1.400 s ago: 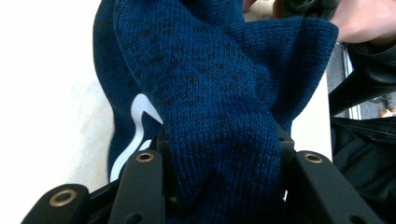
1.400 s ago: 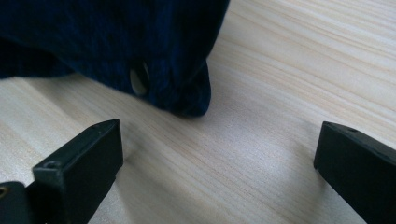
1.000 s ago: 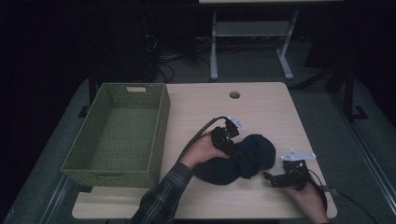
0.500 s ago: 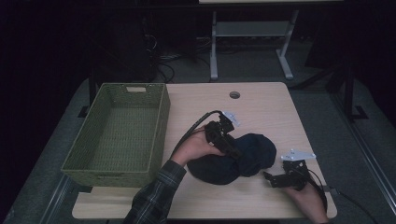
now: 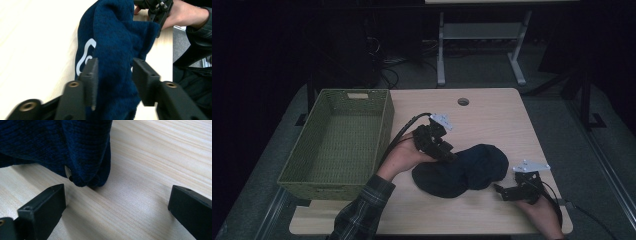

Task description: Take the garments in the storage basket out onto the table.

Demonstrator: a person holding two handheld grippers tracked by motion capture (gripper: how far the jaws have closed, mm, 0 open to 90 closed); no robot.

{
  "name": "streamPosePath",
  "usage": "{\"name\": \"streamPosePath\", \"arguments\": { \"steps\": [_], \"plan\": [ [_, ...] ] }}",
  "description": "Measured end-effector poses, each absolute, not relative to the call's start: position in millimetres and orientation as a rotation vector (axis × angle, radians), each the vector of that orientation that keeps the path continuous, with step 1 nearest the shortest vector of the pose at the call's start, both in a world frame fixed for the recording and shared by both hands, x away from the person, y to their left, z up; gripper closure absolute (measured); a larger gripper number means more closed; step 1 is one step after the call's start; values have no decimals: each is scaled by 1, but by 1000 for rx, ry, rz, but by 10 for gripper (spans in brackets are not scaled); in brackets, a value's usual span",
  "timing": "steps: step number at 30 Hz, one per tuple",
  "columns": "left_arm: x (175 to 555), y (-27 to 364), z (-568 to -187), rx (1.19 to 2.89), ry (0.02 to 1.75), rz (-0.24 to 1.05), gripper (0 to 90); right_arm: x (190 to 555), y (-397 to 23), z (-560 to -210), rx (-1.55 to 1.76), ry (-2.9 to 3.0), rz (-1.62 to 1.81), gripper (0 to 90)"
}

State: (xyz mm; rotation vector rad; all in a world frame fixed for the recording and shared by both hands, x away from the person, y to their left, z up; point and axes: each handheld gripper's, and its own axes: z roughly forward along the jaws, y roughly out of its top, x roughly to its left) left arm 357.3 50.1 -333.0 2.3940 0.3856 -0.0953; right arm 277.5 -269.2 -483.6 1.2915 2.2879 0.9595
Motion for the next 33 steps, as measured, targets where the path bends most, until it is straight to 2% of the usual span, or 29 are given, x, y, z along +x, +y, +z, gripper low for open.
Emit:
{"name": "streamPosePath", "arguments": {
  "steps": [9,18,29,33],
  "plan": [
    [339,75,-341,2386,402,-113,895,278,-269,-484,1288,2287,959,10],
    [315,84,-367,2419,408,-120,900,277,-269,-484,1294,2288,959,10],
    [298,77,-410,2447,414,-133,899,278,-269,-484,1286,2287,959,10],
    [297,72,-425,2456,412,-90,887,278,-269,-484,1285,2288,959,10]
  ]
}}
